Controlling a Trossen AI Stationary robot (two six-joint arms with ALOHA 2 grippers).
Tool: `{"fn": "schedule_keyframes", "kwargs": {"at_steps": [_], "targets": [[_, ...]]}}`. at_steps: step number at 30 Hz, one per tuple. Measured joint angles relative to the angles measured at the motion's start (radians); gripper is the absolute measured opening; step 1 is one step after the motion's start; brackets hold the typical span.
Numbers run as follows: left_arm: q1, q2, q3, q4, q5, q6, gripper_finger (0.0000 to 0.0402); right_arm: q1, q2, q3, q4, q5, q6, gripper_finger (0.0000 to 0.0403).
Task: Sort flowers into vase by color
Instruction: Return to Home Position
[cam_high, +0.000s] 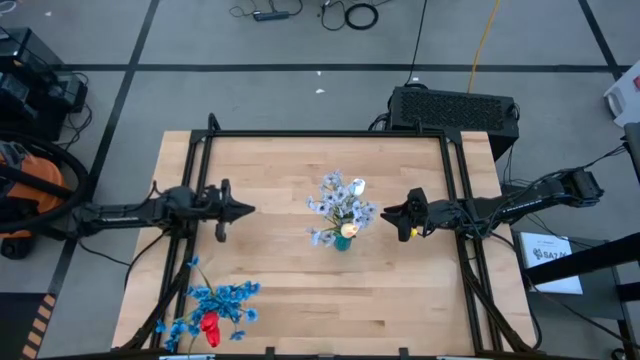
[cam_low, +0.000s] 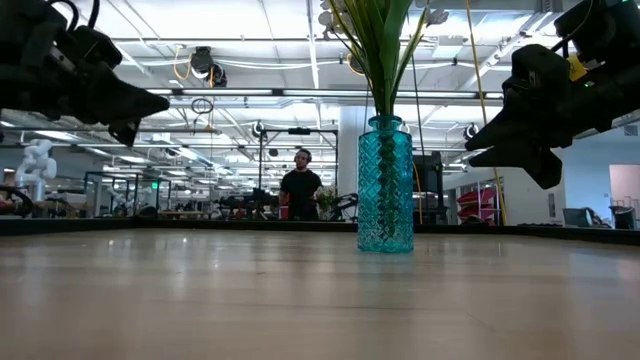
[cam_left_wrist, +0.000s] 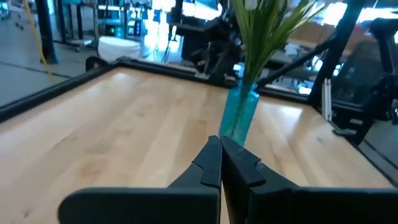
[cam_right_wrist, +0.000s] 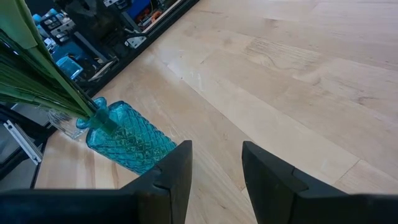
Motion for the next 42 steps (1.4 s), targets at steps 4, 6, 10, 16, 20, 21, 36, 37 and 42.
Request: {"fn": "schedule_keyframes", "kwargs": {"at_steps": [4,6,10,16,20,21,36,37,42], "targets": [[0.000,-0.045,0.000,-0.002,-0.040,-0.002,0.0003,0.000,0.000,0.000,0.000,0.000,0.000,0.0132],[0.000,-0.055,0.000,0.004,-0.067,-0.003,0.0003,0.000,0.000,0.000,0.000,0.000,0.000,0.0132],[0.000,-0.059,0.000,0.002,-0.087,0.003,0.0003,0.000,0.000,0.000,0.000,0.000,0.000,0.0132],[0.000,-0.059,0.000,0.001,-0.088,0.056,0.0003,0.000,0.000,0.000,0.000,0.000,0.000,0.0132],[0.000,-0.059,-0.001,0.000,-0.088,0.058,0.0003,0.000,0.000,0.000,0.000,0.000,0.000,0.0132],[0.000,-0.059,-0.001,0.000,-0.088,0.058,0.0003,0.000,0.000,0.000,0.000,0.000,0.000,0.0132],[0.000,-0.059,-0.001,0.000,-0.090,0.058,0.0003,-0.001,0.000,0.000,0.038,0.006,-0.229,0.0132],[0.000,-0.059,-0.001,0.000,-0.090,0.058,0.0003,-0.001,0.000,0.000,0.029,0.003,-0.335,0.0131],[0.000,-0.059,-0.001,0.000,-0.090,0.058,0.0002,-0.001,0.000,0.000,-0.028,-0.014,-0.590,0.0108]]}}
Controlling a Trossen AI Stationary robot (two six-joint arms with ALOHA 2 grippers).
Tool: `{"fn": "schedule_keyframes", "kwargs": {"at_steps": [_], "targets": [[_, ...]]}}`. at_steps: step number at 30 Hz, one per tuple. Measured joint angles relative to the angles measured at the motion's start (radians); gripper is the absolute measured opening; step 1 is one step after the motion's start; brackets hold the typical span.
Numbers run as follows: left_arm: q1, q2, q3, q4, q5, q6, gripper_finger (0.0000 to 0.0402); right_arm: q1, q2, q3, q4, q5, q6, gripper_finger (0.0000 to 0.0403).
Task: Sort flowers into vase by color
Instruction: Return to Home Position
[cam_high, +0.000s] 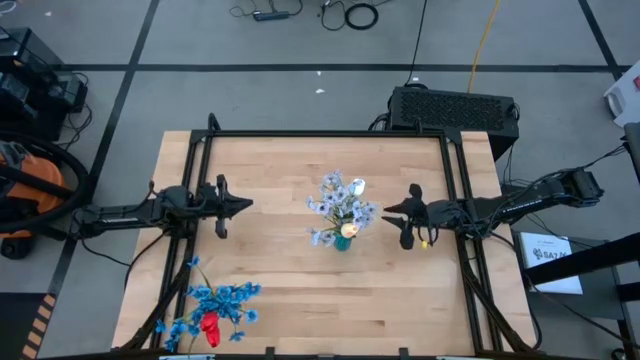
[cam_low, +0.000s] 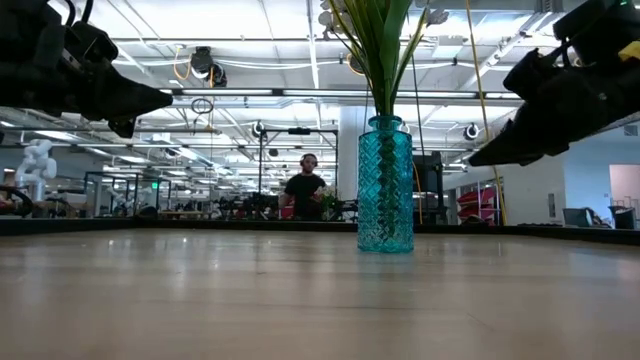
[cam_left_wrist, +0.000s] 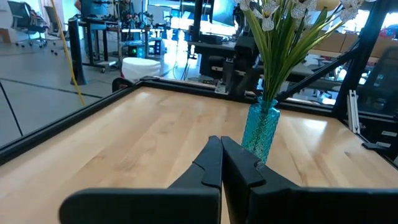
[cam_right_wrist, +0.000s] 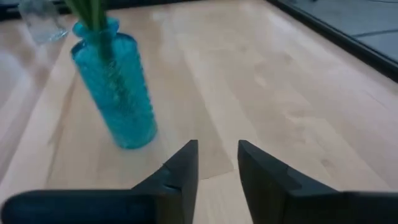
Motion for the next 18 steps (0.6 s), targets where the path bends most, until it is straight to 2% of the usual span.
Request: {"fn": "schedule_keyframes", "kwargs": {"at_steps": [3,7,9,13,18], "targets": [[0.000,0.000,0.000,0.000,0.000,0.000,0.0002,0.002,0.000,0.000,0.003,-0.070,-0.074,0.0076],[0.000,0.000,0.000,0.000,0.000,0.000,0.0002,0.001,-0.014,0.000,0.035,-0.181,-0.150,0.0012],[0.000,0.000,0.000,0.000,0.000,0.000,0.0002,0.002,-0.033,0.000,0.045,-0.196,-0.149,0.0009],[0.000,0.000,0.000,0.000,0.000,0.000,0.0002,-0.002,-0.103,-0.028,0.080,-0.160,-0.153,0.0004],[0.000,0.000,0.000,0.000,0.000,0.000,0.0002,-0.008,-0.231,-0.149,0.170,-0.166,-0.086,0.0003]]}}
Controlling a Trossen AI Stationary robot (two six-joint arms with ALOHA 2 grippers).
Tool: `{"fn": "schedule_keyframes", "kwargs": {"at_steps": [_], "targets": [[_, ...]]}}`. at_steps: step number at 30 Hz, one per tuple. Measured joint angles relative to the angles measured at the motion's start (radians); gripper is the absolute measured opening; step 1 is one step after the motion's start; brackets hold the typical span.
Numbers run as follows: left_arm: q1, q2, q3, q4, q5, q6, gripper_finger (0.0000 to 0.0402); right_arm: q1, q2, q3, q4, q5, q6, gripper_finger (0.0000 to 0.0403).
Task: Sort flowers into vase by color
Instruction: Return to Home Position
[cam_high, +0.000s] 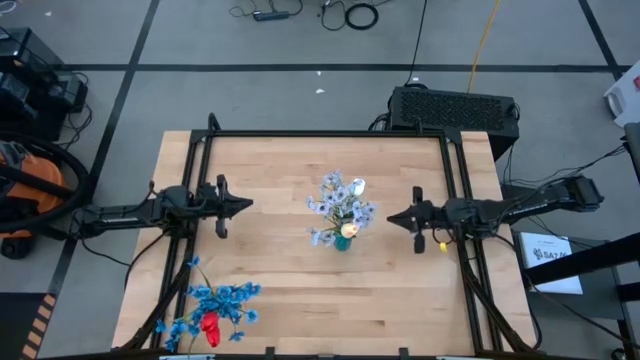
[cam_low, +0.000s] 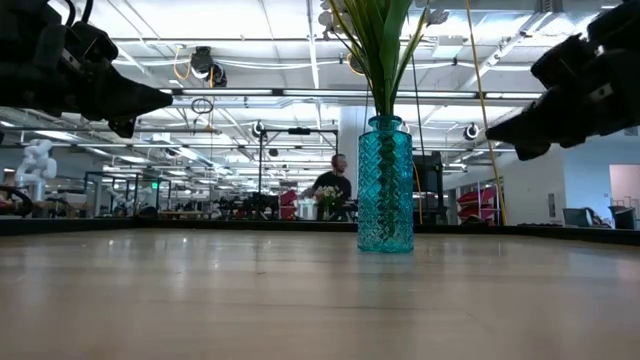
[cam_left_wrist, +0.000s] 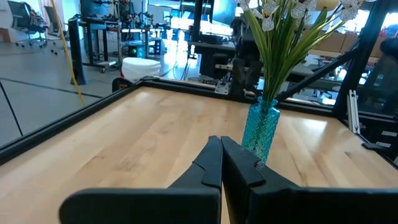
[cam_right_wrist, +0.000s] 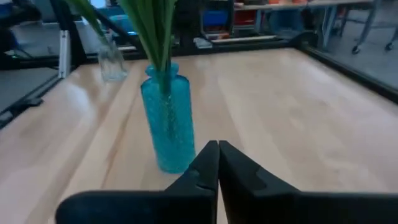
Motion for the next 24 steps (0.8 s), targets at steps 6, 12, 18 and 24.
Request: {"fn": "schedule_keyframes", "kwargs": {"at_steps": [6,12,18,24], "targets": [[0.000,0.000,0.000,0.000,0.000,0.000,0.0002,-0.042,-0.116,0.007,0.048,-0.012,-0.084,0.0001],[0.000,0.002,0.000,-0.001,0.000,0.000,0.0002,-0.132,-0.249,0.008,-0.088,-0.036,-0.021,0.0001],[0.000,0.002,0.000,0.000,0.000,0.000,0.0002,-0.144,-0.442,0.007,-0.270,-0.082,0.013,0.0001],[0.000,0.002,0.000,-0.001,0.001,0.000,0.0002,-0.141,-0.554,0.009,-0.365,-0.162,0.048,0.0000]]}}
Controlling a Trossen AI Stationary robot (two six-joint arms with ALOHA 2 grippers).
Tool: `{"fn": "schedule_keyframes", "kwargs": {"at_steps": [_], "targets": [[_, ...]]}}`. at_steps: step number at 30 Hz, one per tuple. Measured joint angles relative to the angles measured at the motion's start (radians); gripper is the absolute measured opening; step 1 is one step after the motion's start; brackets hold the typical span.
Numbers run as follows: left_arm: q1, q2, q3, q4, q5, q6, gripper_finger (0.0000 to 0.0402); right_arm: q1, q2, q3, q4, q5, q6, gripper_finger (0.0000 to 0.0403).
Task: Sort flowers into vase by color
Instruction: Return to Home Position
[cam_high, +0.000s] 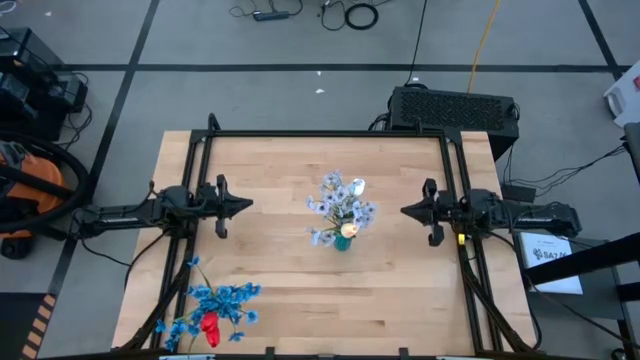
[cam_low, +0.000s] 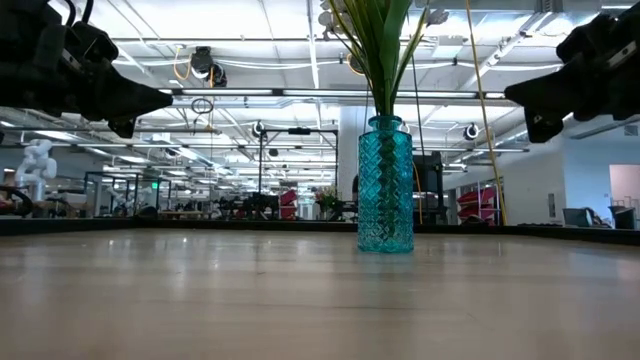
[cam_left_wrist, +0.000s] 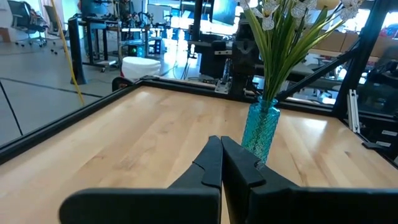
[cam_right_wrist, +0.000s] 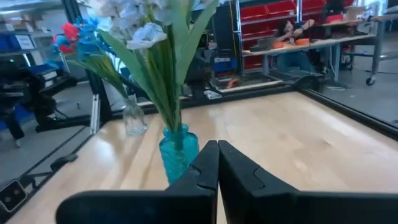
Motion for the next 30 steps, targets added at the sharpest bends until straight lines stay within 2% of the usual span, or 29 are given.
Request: {"fn": "schedule_keyframes", "kwargs": {"at_steps": [30], "targets": [[0.000,0.000,0.000,0.000,0.000,0.000,0.0002,-0.001,0.002,0.000,0.001,0.008,0.000,0.0000]]}}
